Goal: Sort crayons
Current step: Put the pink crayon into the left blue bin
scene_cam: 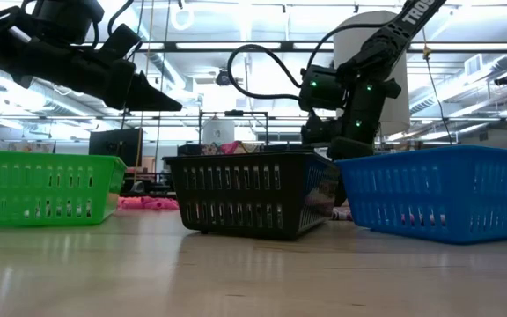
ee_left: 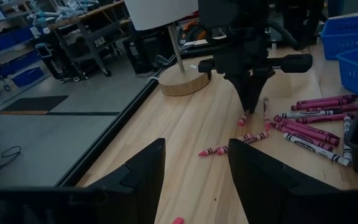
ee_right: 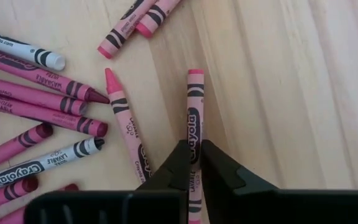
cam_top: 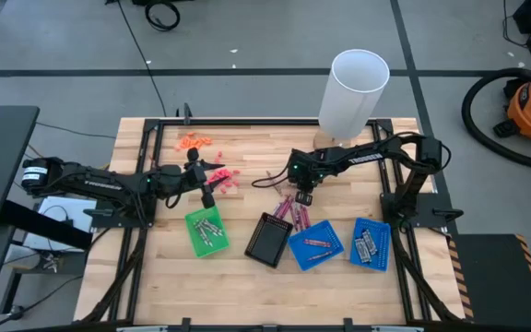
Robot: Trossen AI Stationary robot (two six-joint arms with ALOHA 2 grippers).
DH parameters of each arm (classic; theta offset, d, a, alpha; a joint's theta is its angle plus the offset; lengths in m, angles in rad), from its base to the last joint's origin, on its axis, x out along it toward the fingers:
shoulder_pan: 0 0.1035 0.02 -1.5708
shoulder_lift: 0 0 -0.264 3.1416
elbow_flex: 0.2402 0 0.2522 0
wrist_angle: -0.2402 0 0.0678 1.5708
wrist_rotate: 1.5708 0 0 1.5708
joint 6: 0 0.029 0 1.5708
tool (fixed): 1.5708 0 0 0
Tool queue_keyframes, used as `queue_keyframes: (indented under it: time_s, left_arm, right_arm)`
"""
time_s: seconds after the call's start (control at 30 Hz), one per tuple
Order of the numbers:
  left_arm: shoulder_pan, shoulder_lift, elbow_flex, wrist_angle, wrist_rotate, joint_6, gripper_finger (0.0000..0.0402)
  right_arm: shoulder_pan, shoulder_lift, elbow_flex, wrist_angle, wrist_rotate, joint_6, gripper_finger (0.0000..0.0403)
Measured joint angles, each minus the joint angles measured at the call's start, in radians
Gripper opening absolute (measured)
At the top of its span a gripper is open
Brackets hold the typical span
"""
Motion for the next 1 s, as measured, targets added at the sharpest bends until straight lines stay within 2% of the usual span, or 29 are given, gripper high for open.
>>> queue_keyframes:
  time_s: [0.27, 0.67, 0.8, 1.0]
  left_arm:
    - [0.000, 0.000, 0.000, 0.000, 0.000, 0.000, 0.0187]
    - [0.000, 0.000, 0.000, 0.000, 0.000, 0.000, 0.0187]
    - [-0.001, 0.000, 0.000, 0.000, 0.000, 0.000, 0.0187]
    - [-0.001, 0.000, 0.000, 0.000, 0.000, -0.004, 0.0187]
  right_arm:
    - [0.010, 0.004, 0.026, -0.026, 0.024, 0.003, 0.0031]
    - [0.062, 0.004, 0.154, -0.207, 0.085, 0.000, 0.0031]
    - [0.101, -0.034, 0.164, -0.223, 0.094, 0.021, 0.0031]
    - [0.167, -0.160, 0.165, -0.231, 0.119, 0.079, 0.0031]
